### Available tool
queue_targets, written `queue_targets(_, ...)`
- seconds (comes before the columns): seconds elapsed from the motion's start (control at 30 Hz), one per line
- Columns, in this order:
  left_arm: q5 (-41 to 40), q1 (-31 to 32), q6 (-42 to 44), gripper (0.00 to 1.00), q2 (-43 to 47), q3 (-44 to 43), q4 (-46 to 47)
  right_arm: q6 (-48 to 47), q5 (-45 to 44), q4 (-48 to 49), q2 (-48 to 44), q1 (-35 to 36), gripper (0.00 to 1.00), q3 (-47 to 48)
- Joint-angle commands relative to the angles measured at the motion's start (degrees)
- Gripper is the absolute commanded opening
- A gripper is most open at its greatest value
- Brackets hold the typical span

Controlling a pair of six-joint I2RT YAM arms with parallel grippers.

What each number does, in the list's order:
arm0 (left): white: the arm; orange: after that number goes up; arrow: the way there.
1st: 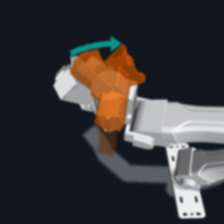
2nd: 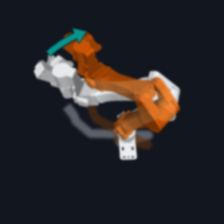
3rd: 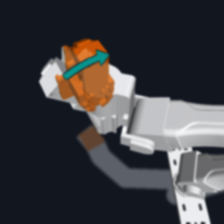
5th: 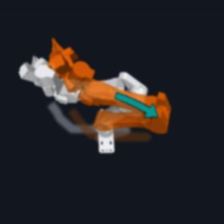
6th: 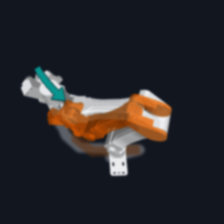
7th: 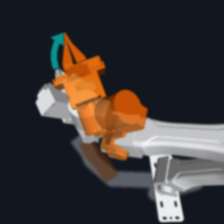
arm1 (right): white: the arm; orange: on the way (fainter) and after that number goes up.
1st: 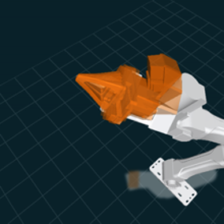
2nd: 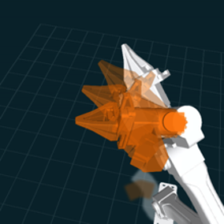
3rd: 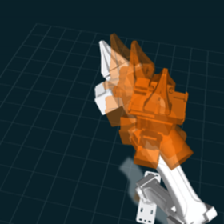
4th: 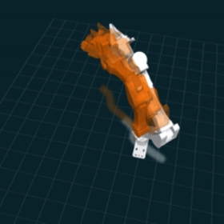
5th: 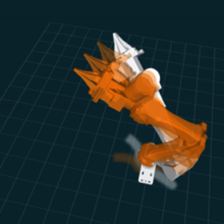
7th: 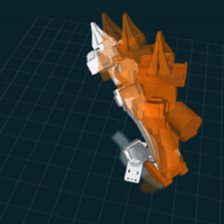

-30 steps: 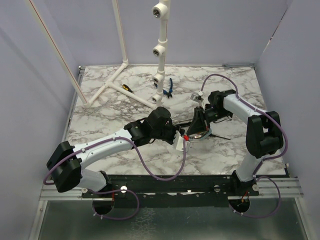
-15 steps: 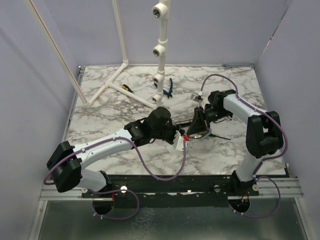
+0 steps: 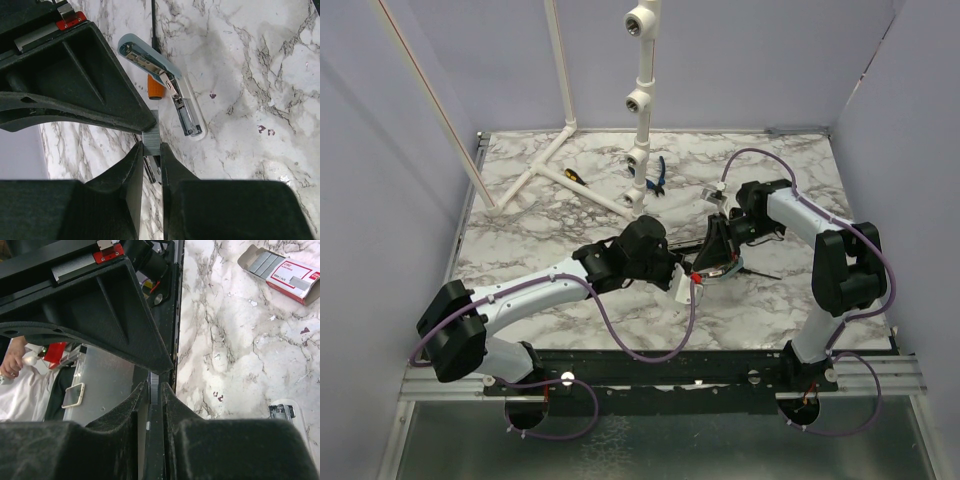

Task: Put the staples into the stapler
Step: Pick up the staple from the center of the board.

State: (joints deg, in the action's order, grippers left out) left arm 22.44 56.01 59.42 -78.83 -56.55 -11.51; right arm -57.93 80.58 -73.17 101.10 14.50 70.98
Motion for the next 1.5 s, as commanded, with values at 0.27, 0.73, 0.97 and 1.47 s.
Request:
queue_targets(0.27,-1.7,0.4,1.6,0.08,1.5,1.3,-0.1,1.8,-3.6,1.9,-0.3,-0.6,0.43,0.9)
queue_targets(0.73,-0.2,-5.0,-11.3,0.11,-0.3,1.5,3.8,15.3,-17.6,19.0,-16.4,-4.4,0.45,-2.1)
queue_targets(0.97,-3.9,-7.8,-21.6,0.11,-8.4,-4.5,4.6,17.4,-20.9,25.3,-25.3,-7.3,0.44,-8.1)
queue_targets(1.47,-9.2,-9.7,-21.6,0.11,-28.1,-23.8,-7.9,14.1,-18.1,25.5,-36.2,-15.7,0.43,-17.8)
